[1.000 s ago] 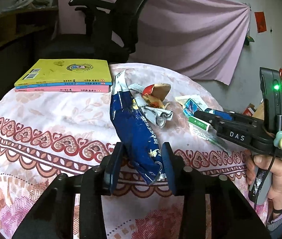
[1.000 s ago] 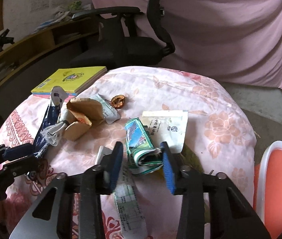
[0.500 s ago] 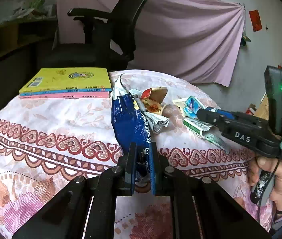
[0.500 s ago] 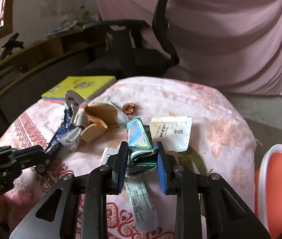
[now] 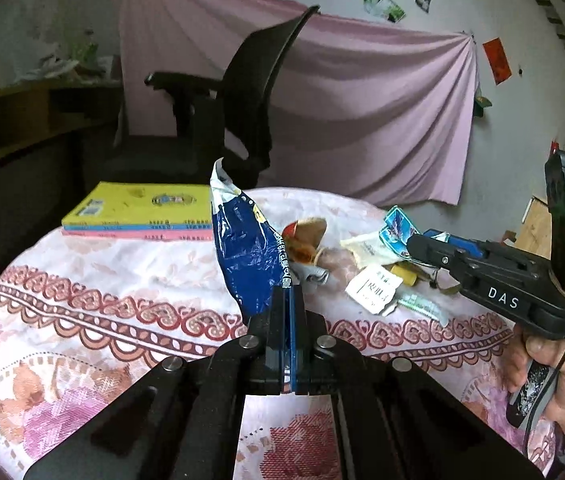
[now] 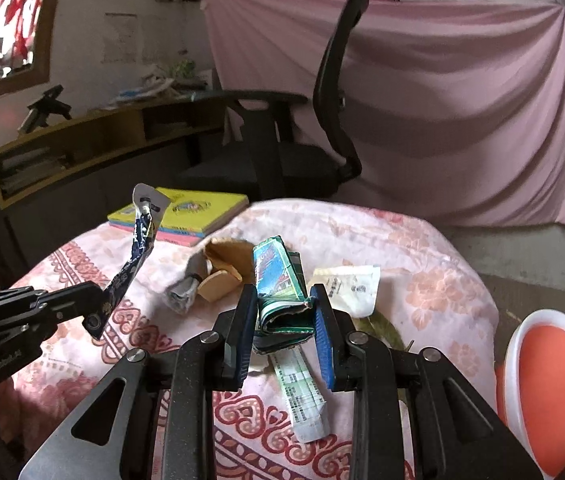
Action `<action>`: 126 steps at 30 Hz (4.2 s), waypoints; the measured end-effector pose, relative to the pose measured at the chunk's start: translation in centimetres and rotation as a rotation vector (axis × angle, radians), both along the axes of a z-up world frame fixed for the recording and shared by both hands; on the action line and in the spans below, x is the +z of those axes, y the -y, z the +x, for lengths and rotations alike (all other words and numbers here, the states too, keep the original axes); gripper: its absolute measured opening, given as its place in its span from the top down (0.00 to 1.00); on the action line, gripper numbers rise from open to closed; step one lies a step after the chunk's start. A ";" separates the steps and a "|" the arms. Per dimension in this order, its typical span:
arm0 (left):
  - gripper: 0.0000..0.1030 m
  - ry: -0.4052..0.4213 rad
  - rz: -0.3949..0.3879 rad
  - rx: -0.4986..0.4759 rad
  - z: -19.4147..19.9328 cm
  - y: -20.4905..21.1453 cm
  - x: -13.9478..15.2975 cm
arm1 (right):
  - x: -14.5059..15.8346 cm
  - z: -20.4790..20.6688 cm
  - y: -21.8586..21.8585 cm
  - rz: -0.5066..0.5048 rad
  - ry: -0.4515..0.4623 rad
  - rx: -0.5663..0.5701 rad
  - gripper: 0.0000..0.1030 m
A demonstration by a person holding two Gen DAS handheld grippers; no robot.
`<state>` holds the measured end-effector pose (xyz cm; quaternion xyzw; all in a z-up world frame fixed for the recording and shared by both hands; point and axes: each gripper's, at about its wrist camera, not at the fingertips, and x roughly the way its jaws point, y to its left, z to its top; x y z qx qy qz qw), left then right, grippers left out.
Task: Collect trash
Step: 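Close the left tool on the blue wrapper while the right tool grips the green packet, then carry both items to the orange basin and open both tools to drop them, then move both tools back over the table toward the remaining trash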
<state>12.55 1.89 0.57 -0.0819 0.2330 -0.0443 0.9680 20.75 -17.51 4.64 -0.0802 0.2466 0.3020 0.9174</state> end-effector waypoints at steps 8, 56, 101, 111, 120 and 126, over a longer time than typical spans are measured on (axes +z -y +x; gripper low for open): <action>1.00 0.138 0.010 -0.045 -1.0 1.7 2.5 | 1.9 -2.4 2.3 0.113 0.151 -0.029 0.76; 0.99 -0.169 -0.144 -0.538 17.2 30.4 6.0 | -0.4 1.8 27.9 0.358 -0.037 -0.741 0.75; 0.03 0.275 -0.023 0.074 2.6 5.8 9.3 | 5.5 -4.4 13.8 0.331 0.450 -0.426 0.00; 0.03 0.263 0.090 0.096 1.3 2.7 7.0 | 4.5 -3.6 8.8 0.196 0.394 -0.313 0.00; 0.04 0.117 0.088 0.051 3.2 1.7 4.0 | 2.8 -1.4 6.9 0.097 0.205 -0.238 0.01; 0.21 -0.019 0.069 0.015 5.4 1.4 2.6 | 1.8 -0.5 5.8 0.047 0.082 -0.166 0.17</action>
